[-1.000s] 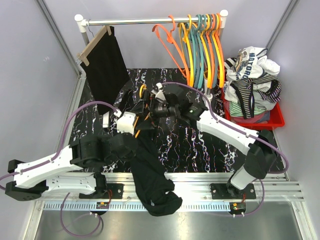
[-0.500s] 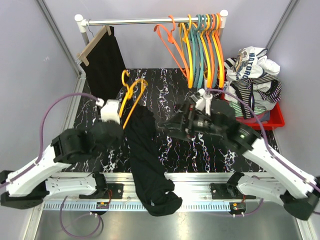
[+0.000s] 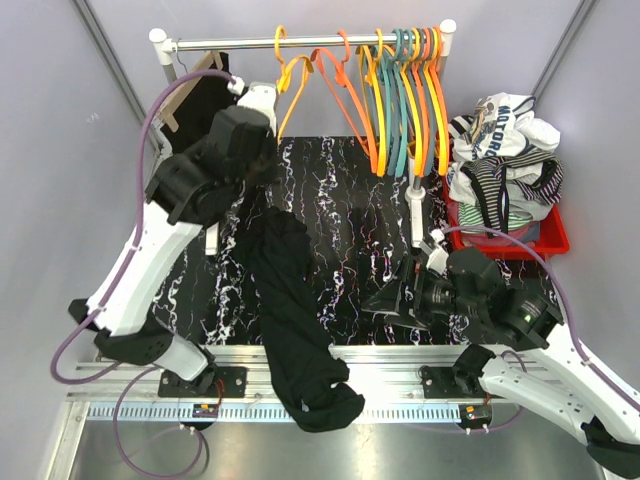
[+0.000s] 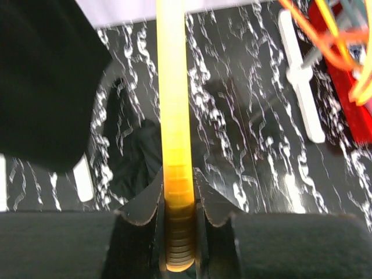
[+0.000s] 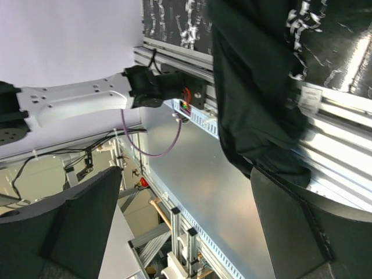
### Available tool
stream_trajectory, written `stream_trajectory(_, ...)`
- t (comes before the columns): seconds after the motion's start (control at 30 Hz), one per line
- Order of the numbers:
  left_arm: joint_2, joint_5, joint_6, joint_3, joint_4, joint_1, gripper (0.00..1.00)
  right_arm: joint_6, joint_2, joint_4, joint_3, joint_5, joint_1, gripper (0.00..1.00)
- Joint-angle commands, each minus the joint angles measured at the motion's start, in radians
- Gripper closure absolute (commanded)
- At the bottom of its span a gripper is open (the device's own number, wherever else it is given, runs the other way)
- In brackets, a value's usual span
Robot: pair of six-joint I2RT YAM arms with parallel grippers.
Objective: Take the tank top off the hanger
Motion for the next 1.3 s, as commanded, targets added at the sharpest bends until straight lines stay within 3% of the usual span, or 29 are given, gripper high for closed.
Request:
stream_trajectory(0.0, 0.088, 0.042, 0.092, 0.146, 0.014, 0.041, 1.0, -0.002, -0.048, -0.062, -0.011, 0.046, -0.002, 0.0)
stream_trajectory(0.3, 0.326, 0.045, 0.123, 0.462, -0.131, 0.074, 1.0, -0.005, -0.085, -0.088, -0.023, 0.054, -0.002, 0.0)
stream_trajectory(0.43, 0.341, 0.069, 0.077, 0.434, -0.165, 0.073, 1.0, -0.013, -0.083, -0.082, -0.038, 0.046, -0.002, 0.0)
stream_trajectory(0.53, 0.295, 0.06, 0.055, 0.319, -0.13, 0.07, 0.98, -0.022, -0.063, -0.077, -0.049, 0.043, -0.002, 0.0)
stream_trajectory(0.57, 0.263, 0.058, 0.054, 0.285, -0.113, 0.07, 0.76, -0.025, -0.057, -0.074, -0.052, 0.041, -0.002, 0.0)
stream_trajectory(0.63, 0.239, 0.055, 0.045, 0.21, -0.078, 0.068, 0.52, -0.034, -0.033, -0.053, -0.055, 0.031, -0.002, 0.0)
stream_trajectory(0.67, 0.22, 0.054, 0.04, 0.188, -0.075, 0.068, 0.04, -0.04, -0.022, -0.048, -0.054, 0.028, -0.002, 0.0)
stream_trajectory(0.7, 0.211, 0.055, 0.031, 0.177, -0.075, 0.067, 0.01, -0.057, 0.001, -0.033, -0.055, 0.023, -0.002, 0.0)
stream_trajectory(0.83, 0.131, 0.051, -0.006, 0.098, -0.082, 0.052, 0.01, -0.114, 0.1, 0.016, -0.063, 0.012, -0.002, 0.0)
stream_trajectory(1.0, -0.181, 0.043, -0.104, -0.269, 0.009, -0.017, 0.01, -0.258, 0.39, 0.036, 0.023, 0.107, 0.071, 0.0)
stream_trajectory(1.1, -0.375, 0.046, -0.181, -0.476, 0.02, -0.051, 0.01, -0.336, 0.619, 0.037, 0.173, 0.231, 0.2, 0.0)
stream_trajectory(1.27, -0.691, 0.063, -0.245, -0.754, 0.054, -0.059, 0.01, -0.47, 0.999, 0.024, 0.486, 0.36, 0.271, 0.0)
